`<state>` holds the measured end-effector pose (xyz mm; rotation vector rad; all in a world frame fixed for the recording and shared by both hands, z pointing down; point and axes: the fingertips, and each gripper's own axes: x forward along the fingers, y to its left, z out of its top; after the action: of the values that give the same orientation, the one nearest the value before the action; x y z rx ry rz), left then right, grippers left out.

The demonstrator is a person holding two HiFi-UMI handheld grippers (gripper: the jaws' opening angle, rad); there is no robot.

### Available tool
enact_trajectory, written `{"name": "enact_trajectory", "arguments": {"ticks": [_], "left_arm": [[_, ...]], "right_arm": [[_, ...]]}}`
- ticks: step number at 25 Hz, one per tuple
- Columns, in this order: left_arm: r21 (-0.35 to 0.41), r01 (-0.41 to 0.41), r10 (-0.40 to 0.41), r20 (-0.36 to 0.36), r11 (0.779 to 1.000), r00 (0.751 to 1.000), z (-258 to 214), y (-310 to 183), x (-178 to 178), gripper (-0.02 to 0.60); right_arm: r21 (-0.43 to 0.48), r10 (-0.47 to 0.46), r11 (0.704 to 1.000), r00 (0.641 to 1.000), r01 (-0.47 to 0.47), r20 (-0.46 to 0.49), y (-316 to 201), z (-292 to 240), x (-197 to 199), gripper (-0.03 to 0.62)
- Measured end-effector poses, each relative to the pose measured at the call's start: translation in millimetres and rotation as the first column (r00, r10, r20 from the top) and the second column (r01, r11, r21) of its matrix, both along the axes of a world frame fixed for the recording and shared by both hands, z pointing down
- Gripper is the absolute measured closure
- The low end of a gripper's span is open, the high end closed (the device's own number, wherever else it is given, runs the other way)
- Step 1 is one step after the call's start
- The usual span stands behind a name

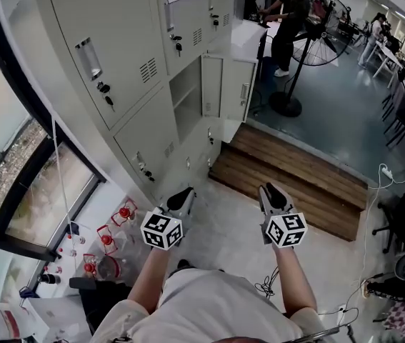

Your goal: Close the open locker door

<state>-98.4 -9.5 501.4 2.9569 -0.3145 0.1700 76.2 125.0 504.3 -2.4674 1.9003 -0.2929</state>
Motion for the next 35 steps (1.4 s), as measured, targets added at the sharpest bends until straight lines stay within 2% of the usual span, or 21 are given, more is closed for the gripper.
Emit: {"name": "enact_trajectory", "arguments": {"ticks": [7,15,25,35], "left_arm": [[-0.006,0.024,-0.024,0.001,1.0,1.0,7,17,4,0.566],[-0.005,0.041,-0.041,0.005,0.999,0.999,8,8,9,0.566],[0.017,0.024,-0.024,0.009,1.0,1.0,12,-51,39,0.566],[0.014,-0.016,0.016,0.014,1.0,1.0,16,-126,87,0.565]], "right_arm": [[-0.018,-0.042,0.999,0.999,0.042,0.007,5,11,7,0.51],[-0.015,-0.051,0.999,0.998,0.052,0.024,-8,13,17,0.51],[-0.026,-0.029,0.999,0.999,0.03,0.016,-60,15,42,0.51],[-0.055,-0.019,0.998,1.0,0.019,0.01,-133,19,71,0.51]]}}
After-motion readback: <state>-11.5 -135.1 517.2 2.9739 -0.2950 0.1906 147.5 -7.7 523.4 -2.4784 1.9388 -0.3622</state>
